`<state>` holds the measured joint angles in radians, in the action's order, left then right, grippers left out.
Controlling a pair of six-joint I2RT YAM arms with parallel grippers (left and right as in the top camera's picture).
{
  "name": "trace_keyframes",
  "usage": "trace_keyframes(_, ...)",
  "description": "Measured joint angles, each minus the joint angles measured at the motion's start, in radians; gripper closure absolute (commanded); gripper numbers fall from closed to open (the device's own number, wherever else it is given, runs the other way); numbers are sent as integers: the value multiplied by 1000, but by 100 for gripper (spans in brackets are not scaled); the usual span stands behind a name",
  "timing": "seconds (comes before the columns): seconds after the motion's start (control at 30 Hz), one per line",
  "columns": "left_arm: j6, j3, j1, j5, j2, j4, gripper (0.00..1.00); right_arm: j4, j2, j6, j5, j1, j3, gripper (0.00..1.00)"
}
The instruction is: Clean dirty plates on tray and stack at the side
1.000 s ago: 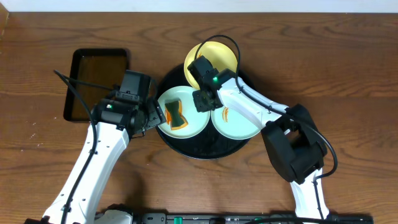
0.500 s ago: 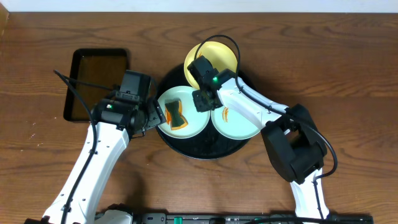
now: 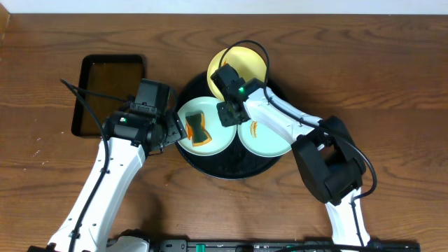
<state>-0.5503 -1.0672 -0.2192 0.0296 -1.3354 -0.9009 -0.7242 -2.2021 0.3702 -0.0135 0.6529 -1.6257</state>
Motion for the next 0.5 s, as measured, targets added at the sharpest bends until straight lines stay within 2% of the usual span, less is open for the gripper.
trace_keyframes(0.43,-26,0,0,-23,0,13,19,0,4,0,-2,0,0,99)
trace_keyframes(0.5,-30,0,0,-51,0,19,27,0,4,0,-2,0,0,99)
